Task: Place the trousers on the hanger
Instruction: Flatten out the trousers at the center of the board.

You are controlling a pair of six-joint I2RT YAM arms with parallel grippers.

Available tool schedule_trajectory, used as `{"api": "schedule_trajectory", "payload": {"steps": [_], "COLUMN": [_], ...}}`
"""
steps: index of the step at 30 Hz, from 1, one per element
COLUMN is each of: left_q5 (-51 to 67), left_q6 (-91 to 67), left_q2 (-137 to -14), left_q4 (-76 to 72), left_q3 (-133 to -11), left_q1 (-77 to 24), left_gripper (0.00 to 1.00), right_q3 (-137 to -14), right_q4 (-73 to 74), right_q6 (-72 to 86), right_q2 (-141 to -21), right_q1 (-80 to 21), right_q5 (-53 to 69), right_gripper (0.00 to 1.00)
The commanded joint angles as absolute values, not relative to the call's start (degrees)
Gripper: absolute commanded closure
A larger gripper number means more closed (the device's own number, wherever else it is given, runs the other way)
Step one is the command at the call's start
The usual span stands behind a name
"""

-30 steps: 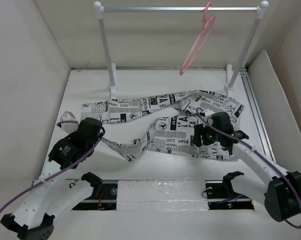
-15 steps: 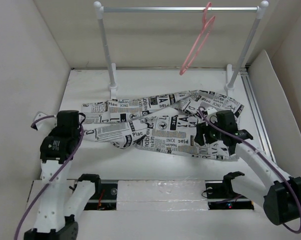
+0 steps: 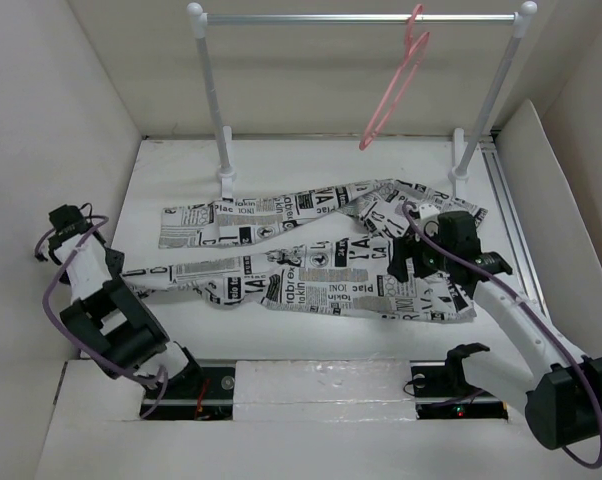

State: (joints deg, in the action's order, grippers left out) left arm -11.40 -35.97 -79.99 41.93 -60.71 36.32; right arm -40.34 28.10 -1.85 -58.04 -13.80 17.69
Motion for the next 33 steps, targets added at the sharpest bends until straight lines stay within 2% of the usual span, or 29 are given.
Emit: {"api": "schedule_trajectory", "payload": {"steps": [1, 3, 4, 5, 6, 8, 9, 10, 12, 14, 15, 17, 18, 21, 26, 29, 31, 32, 33], "left_q5": [-8.5, -7.5, -8.3, -8.3, -9.8, -11.4, -12.7, -13.3, -14.0, -13.4, -11.9, -10.6, -8.6, -6.8, -3.4, -1.9, -1.1, -1.1, -1.5], "left_q6": [-32.1, -31.2, -31.0, -31.0, -31.3, -31.6, -31.8, -31.8, -31.9, -32.4, -32.6, -33.0, -33.0, -32.5, -32.4, -33.5, -33.7, -33.8, -33.8], "left_q2": [-83.0, -83.8, -83.6, -83.6, -83.8, -86.5, -88.0, -89.5, -94.9, -101.1, -103.2, -109.2, -111.1, -116.9, -123.5, -127.5, -129.1, -130.4, -131.0], "left_q4": [36.6, 35.3, 34.2, 34.2, 33.5, 33.2, 33.3, 33.1, 32.2, 31.7, 31.5, 31.2, 31.0, 30.9, 29.8, 30.0, 29.4, 29.4, 29.4], "left_q3": [-61.9, -65.6, -69.1, -69.2, -70.4, -73.6, -74.9, -77.0, -78.5, -81.4, -82.3, -85.8, -87.0, -91.7, -97.5, -100.4, -101.6, -102.6, -103.1], "left_q1": [38.2, 36.8, 34.0, 34.0, 30.3, 26.4, 22.5, 20.3, 16.7, 12.8, 12.2, 11.7, 11.2, 11.2, 11.2, 11.2, 11.2, 11.2, 11.2], "left_gripper": [0.45, 0.33, 0.33, 0.32, 0.32, 0.32, 0.32, 0.32, 0.32, 0.32, 0.32, 0.32, 0.32, 0.33, 0.35, 0.41, 0.60, 0.81, 0.88], "right_q3": [-44.0, -44.3, -44.2, -44.2, -44.1, -44.2, -44.2, -44.3, -44.1, -43.7, -43.6, -43.7, -43.4, -42.4, -39.0, -37.2, -36.6, -36.4, -36.0], "right_q4": [28.7, 28.5, 28.5, 28.5, 28.6, 29.0, 29.3, 29.7, 30.3, 31.1, 31.6, 34.0, 34.3, 35.6, 36.1, 37.9, 39.7, 39.6, 39.4], "right_q6": [-2.2, -2.0, -2.1, -2.1, -2.2, -2.2, -2.2, -2.0, -1.2, -0.4, -0.1, 2.5, 3.1, 5.1, 8.9, 9.8, 10.5, 11.7, 12.6], "right_q2": [-56.5, -56.7, -57.2, -57.2, -57.4, -57.7, -57.7, -57.6, -56.8, -56.4, -56.3, -56.4, -56.3, -56.5, -55.8, -56.2, -57.1, -57.9, -58.5], "right_q1": [-13.1, -13.1, -13.1, -13.1, -13.1, -13.1, -13.1, -13.1, -13.1, -13.1, -12.2, -9.9, -8.8, -2.7, 9.7, 14.2, 16.3, 16.3, 16.9], "right_q5": [15.8, 16.0, 16.0, 16.0, 16.1, 16.2, 15.9, 15.5, 13.1, 10.1, 9.2, 6.2, 5.6, 4.2, 3.8, 4.7, 3.6, 2.6, 2.0], "right_gripper": [0.15, 0.15, 0.24, 0.24, 0.50, 0.88, 1.00, 1.00, 1.00, 0.92, 0.78, 0.61, 0.45, 0.28, 0.19, 0.16, 0.16, 0.16, 0.16]}}
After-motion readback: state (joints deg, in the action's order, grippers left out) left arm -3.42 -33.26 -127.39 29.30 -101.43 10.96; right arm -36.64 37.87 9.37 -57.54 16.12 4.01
